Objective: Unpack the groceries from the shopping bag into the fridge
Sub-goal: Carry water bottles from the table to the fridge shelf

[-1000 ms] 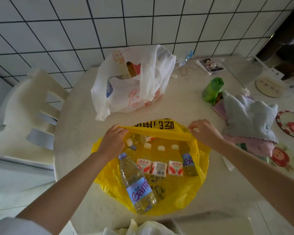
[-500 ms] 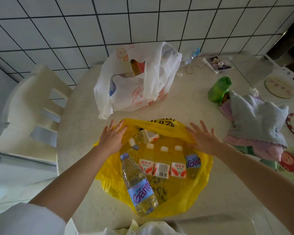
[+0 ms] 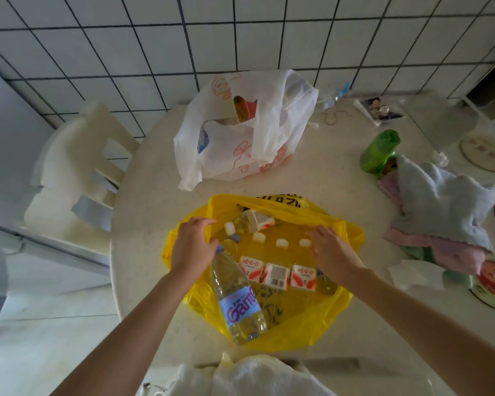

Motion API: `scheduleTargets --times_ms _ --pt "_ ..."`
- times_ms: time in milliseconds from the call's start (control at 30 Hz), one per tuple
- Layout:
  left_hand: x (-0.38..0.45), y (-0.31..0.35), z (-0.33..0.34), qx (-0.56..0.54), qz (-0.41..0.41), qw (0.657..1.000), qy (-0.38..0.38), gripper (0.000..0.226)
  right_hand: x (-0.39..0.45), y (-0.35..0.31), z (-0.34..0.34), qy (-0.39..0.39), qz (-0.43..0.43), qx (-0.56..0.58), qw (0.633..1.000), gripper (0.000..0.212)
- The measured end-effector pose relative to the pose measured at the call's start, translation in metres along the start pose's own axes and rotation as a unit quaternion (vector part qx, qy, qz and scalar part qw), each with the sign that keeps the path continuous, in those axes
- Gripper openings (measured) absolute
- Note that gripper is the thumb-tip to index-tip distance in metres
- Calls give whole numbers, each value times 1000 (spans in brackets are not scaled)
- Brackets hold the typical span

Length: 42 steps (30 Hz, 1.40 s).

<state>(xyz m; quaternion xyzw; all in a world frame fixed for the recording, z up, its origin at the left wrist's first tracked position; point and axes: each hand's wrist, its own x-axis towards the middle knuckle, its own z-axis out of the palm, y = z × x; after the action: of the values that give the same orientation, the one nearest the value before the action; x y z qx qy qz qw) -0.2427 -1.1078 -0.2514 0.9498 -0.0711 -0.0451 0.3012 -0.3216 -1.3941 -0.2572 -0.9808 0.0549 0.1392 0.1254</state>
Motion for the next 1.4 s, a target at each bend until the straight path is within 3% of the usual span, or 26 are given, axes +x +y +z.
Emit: scheduleTargets --times_ms 133,267,367,467,600,800,1067,1267,1367,1400 --pt "-48 8 8 -32 -89 996 -4 49 -37 -15 31 -38 59 7 997 45" --pt "-86 22 23 -29 -161 986 -30 63 -62 -31 55 -1 135 88 987 50" --pt "-102 32 32 -9 -184 982 -34 76 -73 -41 59 9 179 122 976 47" --pt "-110 38 37 23 -202 977 -58 94 -82 -45 69 -30 231 159 959 42" --pt "-117 43 44 9 -213 974 -82 108 -83 -46 80 -63 240 206 947 37" --pt "-117 44 46 -83 -254 960 -88 111 -62 -46 74 -75 362 422 827 53" --pt "-113 42 48 -94 -267 954 -95 112 -62 -47 80 -74 385 486 781 48" --pt "-111 32 46 -154 -250 953 -71 109 -69 -45 86 -48 367 497 785 46" --pt "-118 33 40 -206 -269 939 -54 111 -80 -40 91 -12 344 507 790 67" --pt "-132 34 48 -238 -309 920 -40 111 -85 -34 91 -22 311 496 810 73"
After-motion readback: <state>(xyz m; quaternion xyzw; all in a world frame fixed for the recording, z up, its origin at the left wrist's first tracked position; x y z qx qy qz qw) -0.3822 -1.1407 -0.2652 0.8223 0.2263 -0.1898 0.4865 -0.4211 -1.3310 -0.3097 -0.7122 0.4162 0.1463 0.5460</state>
